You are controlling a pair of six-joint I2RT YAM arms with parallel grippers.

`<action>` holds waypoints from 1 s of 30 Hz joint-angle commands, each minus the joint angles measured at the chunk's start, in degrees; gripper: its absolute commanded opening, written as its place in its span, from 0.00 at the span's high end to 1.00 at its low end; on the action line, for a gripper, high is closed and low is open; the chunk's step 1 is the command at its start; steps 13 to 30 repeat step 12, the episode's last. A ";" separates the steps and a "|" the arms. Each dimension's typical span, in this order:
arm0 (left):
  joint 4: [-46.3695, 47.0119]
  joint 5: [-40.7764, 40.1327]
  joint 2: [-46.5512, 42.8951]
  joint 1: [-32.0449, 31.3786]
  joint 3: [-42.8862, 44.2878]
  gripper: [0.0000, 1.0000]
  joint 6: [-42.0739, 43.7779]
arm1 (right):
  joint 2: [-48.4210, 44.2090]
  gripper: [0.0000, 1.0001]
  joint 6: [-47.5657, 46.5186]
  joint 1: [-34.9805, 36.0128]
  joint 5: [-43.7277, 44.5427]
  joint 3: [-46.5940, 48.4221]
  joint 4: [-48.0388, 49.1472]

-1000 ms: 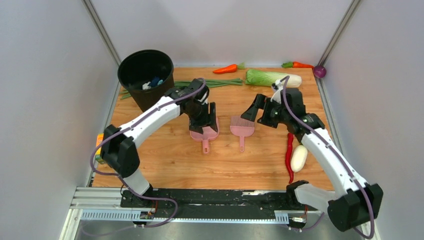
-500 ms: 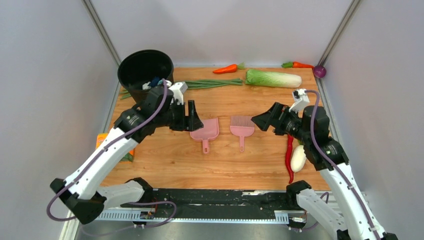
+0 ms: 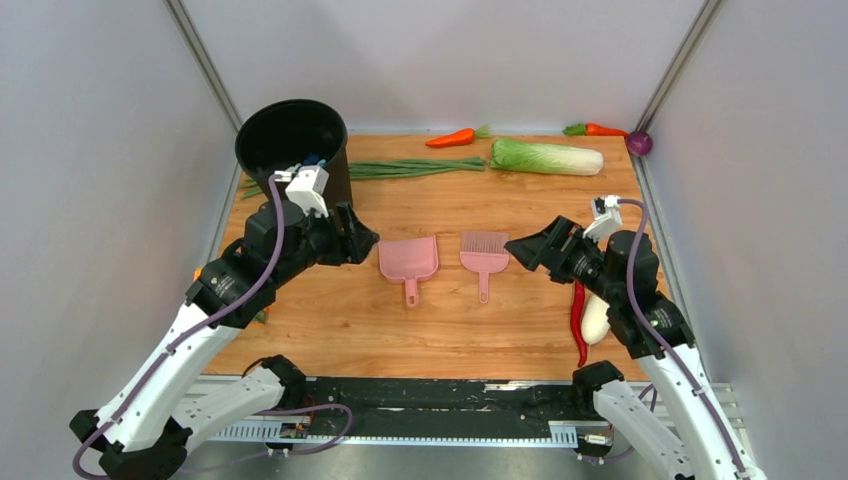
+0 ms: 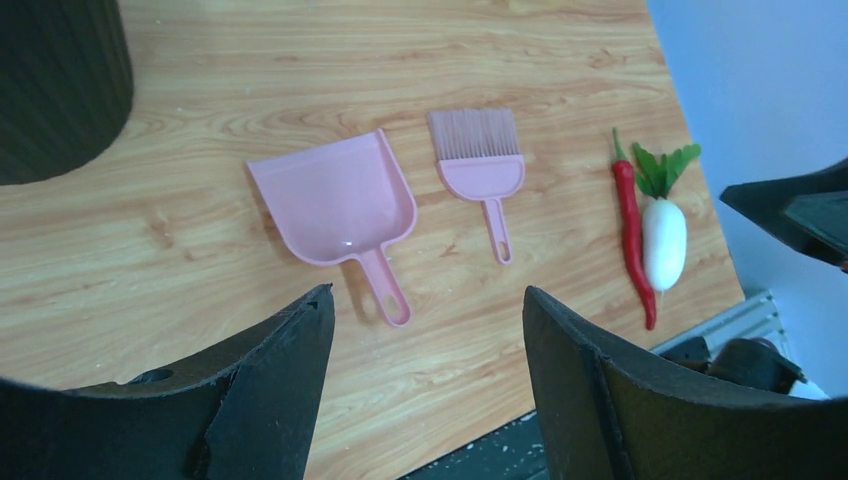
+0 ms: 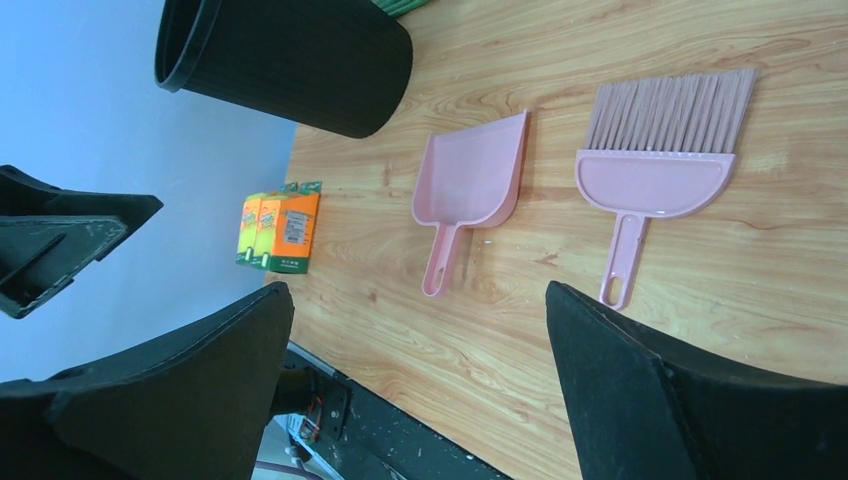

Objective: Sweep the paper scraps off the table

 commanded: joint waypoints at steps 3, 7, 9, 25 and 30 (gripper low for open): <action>-0.58 -6.49 -0.78 -0.19 2.27 0.23 4.04 | -1.91 0.00 2.38 -0.28 -0.25 0.06 3.32; -2.68 -10.35 -1.05 -0.19 4.03 0.23 6.15 | -1.91 0.00 5.01 -0.20 -0.25 0.41 4.46; -3.13 -11.59 -1.40 -0.19 4.56 0.23 6.95 | -1.12 0.00 6.42 -0.28 -1.30 0.14 5.60; -3.74 -12.29 -1.49 -0.19 4.82 0.23 7.48 | -0.24 0.00 6.51 -0.20 -2.36 0.32 5.43; -3.74 -12.29 -1.49 -0.19 4.82 0.23 7.48 | -0.24 0.00 6.51 -0.20 -2.36 0.32 5.43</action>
